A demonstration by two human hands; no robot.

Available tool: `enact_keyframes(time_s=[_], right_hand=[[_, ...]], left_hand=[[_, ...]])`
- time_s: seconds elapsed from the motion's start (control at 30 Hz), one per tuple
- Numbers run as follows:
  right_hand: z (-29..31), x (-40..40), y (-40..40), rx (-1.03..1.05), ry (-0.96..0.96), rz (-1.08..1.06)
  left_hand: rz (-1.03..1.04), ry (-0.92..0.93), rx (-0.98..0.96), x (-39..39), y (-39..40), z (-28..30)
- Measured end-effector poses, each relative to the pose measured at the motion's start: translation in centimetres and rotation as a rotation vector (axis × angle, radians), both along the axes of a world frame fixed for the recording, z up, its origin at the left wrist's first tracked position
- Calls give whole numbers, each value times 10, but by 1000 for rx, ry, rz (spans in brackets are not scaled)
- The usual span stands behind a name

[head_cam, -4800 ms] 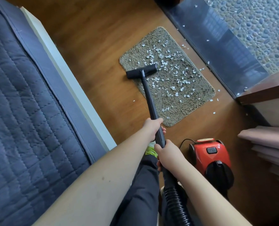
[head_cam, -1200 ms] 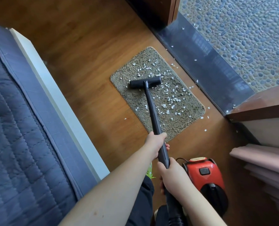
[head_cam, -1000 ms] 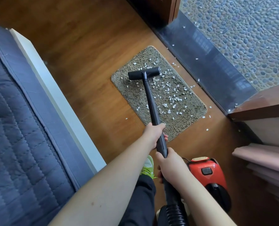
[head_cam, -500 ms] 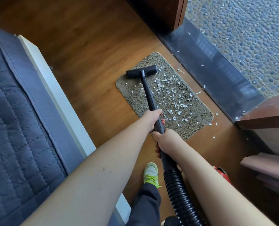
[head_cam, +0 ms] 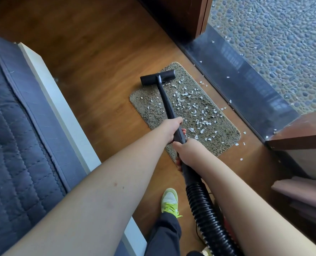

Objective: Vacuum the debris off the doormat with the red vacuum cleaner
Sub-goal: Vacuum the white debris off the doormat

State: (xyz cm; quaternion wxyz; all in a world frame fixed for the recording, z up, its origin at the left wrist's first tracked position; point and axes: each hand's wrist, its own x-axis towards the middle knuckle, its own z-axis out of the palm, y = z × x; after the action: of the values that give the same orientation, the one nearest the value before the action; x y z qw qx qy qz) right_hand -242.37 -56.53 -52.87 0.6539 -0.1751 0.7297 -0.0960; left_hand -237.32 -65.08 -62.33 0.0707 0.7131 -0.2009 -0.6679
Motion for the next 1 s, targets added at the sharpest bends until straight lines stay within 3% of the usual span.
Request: enact_keyframes(time_s=[0.27, 0.5, 1.0], right_hand=[[3, -22, 58, -78, 66, -3], [0, -23, 96, -46, 168, 170], [-18, -28, 32, -79, 39, -42]], left_hand=[[13, 78, -15, -21, 51, -1], [23, 64, 6, -20, 91, -8], [-28, 58, -40, -30, 25, -21]])
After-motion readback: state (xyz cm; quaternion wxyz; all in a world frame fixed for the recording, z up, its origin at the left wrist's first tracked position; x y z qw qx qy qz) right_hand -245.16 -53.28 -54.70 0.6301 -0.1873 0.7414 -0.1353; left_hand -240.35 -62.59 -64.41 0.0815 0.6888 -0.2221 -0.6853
